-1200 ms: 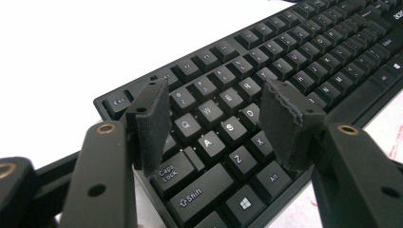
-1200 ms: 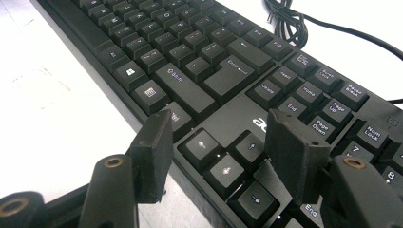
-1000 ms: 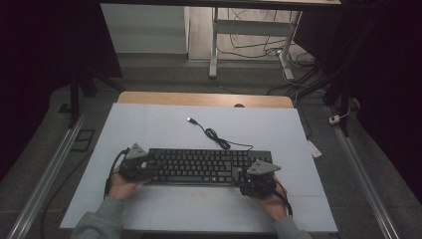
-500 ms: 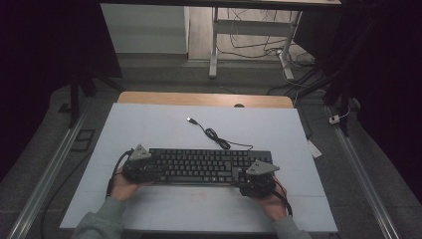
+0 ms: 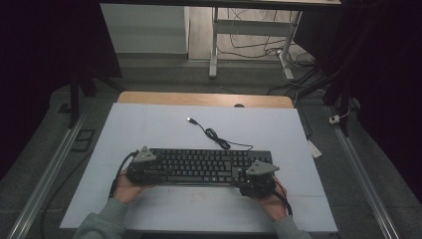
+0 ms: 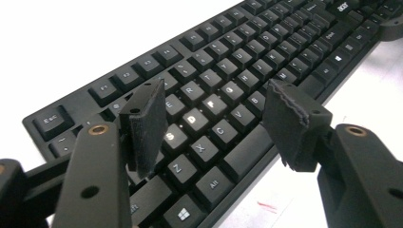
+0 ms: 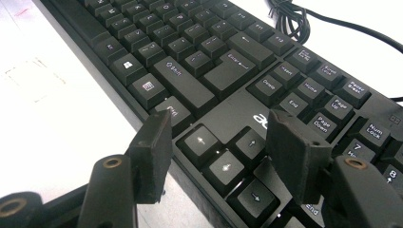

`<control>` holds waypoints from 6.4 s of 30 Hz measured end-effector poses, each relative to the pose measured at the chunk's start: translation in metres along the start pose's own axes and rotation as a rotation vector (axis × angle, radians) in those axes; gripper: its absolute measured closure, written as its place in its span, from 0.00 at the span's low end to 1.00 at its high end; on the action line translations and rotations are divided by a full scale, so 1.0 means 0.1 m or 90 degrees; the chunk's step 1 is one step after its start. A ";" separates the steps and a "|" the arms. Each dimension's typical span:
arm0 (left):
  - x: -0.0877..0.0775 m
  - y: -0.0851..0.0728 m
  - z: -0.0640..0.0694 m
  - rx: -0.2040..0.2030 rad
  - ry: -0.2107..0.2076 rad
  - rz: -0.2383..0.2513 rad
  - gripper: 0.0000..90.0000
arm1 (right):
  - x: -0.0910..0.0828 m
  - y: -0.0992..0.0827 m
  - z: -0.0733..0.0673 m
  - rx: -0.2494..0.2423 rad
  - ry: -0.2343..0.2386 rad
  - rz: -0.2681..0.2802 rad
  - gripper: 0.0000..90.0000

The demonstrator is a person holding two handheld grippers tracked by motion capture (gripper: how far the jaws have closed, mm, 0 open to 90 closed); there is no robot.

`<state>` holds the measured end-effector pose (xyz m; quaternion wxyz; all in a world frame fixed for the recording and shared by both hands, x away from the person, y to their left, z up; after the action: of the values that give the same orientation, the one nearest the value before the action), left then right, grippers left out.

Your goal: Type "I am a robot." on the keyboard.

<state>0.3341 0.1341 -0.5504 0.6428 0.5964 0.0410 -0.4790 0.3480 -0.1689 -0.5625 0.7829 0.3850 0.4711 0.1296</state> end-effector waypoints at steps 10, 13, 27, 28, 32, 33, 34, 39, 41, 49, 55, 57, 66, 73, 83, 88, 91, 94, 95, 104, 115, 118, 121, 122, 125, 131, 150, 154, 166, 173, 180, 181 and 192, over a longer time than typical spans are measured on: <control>0.02 -0.01 0.06 0.011 -0.005 -0.009 0.45 | 0.00 0.00 0.00 -0.001 -0.001 -0.001 0.47; 0.03 -0.02 0.08 0.017 -0.007 -0.014 0.45 | 0.00 0.00 0.00 -0.001 -0.001 0.000 0.47; 0.06 -0.04 0.12 0.030 -0.007 -0.026 0.45 | 0.01 0.00 0.00 -0.003 -0.001 -0.002 0.47; 0.06 -0.04 0.12 0.030 -0.007 -0.027 0.45 | 0.01 0.00 0.00 -0.003 -0.001 -0.002 0.47; 0.07 -0.05 0.13 0.032 -0.008 -0.030 0.46 | 0.01 0.00 0.00 -0.003 -0.002 -0.002 0.47; 0.07 -0.05 0.14 0.032 -0.008 -0.030 0.46 | 0.01 0.00 0.00 -0.003 -0.001 -0.002 0.47; 0.07 -0.05 0.15 0.032 -0.009 -0.030 0.46 | 0.01 0.00 0.00 -0.003 -0.001 -0.002 0.47; 0.07 -0.05 0.18 0.039 -0.013 -0.030 0.46 | 0.00 0.00 0.00 -0.003 -0.002 -0.001 0.46; 0.08 -0.06 0.20 0.040 -0.013 -0.031 0.46 | 0.00 0.00 0.00 -0.002 -0.002 -0.001 0.46; 0.12 -0.08 0.28 0.064 -0.021 -0.036 0.60 | 0.00 0.00 0.00 -0.001 -0.003 -0.001 0.46; 0.16 -0.10 0.33 0.079 -0.024 -0.048 0.73 | 0.00 0.00 0.01 -0.003 -0.004 -0.002 0.46; 0.18 -0.11 0.33 0.082 -0.023 -0.050 0.78 | 0.00 0.00 0.01 -0.001 -0.004 -0.001 0.46; 0.24 -0.14 0.31 0.080 -0.015 -0.061 0.96 | 0.00 0.00 0.01 -0.001 -0.005 -0.001 0.46; 0.29 -0.17 0.30 0.082 -0.009 -0.074 0.99 | 0.00 0.00 0.01 -0.001 -0.005 0.000 0.46; 0.35 -0.18 0.30 0.083 -0.009 -0.081 0.99 | 0.00 0.00 0.01 -0.002 -0.005 -0.002 0.46; 0.32 -0.16 0.29 0.085 -0.005 -0.072 0.99 | 0.00 0.00 0.01 -0.001 -0.006 -0.001 0.46; 0.24 -0.11 0.28 0.076 -0.006 -0.049 0.99 | -0.01 0.00 0.02 0.000 -0.008 0.000 0.46; 0.17 -0.07 0.23 0.059 -0.003 -0.026 0.99 | -0.01 0.00 0.02 0.001 -0.008 0.000 0.46; 0.15 -0.05 0.21 0.052 -0.002 -0.020 0.99 | -0.01 0.00 0.02 0.000 -0.008 0.000 0.46; 0.07 -0.03 0.01 0.000 0.015 -0.005 0.78 | -0.02 0.00 0.02 0.000 -0.009 0.000 0.46; 0.04 -0.05 -0.18 -0.037 0.051 -0.005 0.53 | -0.01 0.00 0.02 -0.001 -0.009 0.000 0.46; 0.04 -0.05 -0.21 -0.045 0.055 -0.007 0.49 | -0.01 0.00 0.02 0.000 -0.009 0.000 0.46; 0.03 -0.05 -0.24 -0.050 0.062 -0.005 0.46 | -0.01 0.00 0.02 0.000 -0.009 -0.001 0.46; 0.03 -0.05 -0.25 -0.052 0.063 -0.004 0.44 | -0.01 0.00 0.02 0.001 -0.009 0.000 0.46; 0.03 -0.04 -0.27 -0.063 0.073 0.001 0.39 | -0.01 0.00 0.02 0.000 -0.009 -0.001 0.46; 0.01 -0.03 -0.29 -0.065 0.075 0.007 0.32 | -0.01 0.00 0.02 0.001 -0.009 0.000 0.46; 0.30 0.28 -0.20 0.009 0.040 -0.028 0.49 | -0.02 -0.01 0.05 0.011 -0.011 0.003 0.46; 0.35 0.33 -0.20 0.028 0.041 -0.043 0.64 | -0.02 -0.01 0.05 0.010 -0.013 0.004 0.46; 0.40 0.22 -0.18 0.048 0.030 -0.083 0.99 | -0.01 0.00 0.04 0.006 -0.013 0.006 0.46; 0.45 0.22 -0.13 0.061 0.028 -0.084 0.99 | -0.02 0.01 0.06 0.009 -0.014 0.008 0.46; 0.48 0.20 -0.10 0.069 0.031 -0.086 0.99 | -0.04 0.01 0.07 0.006 -0.019 0.006 0.46; 0.48 0.20 -0.10 0.069 0.032 -0.087 0.99 | -0.04 0.01 0.07 0.007 -0.019 0.006 0.46; 0.50 0.16 -0.11 0.062 0.033 -0.090 0.99 | -0.04 0.02 0.06 0.007 -0.016 0.011 0.46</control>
<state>0.3779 0.1120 -0.5731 0.5765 0.6348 0.0763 -0.5087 0.3515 -0.1732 -0.5571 0.7856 0.3953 0.4582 0.1290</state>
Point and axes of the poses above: each handheld gripper's, and its own axes: x roughly forward along the jaws, y roughly out of its top, z roughly to its right, the point moved 7 cm from there along x, roughly forward along the jaws, and after that the axes turned 13 degrees about -x, right-handed, at the moved point
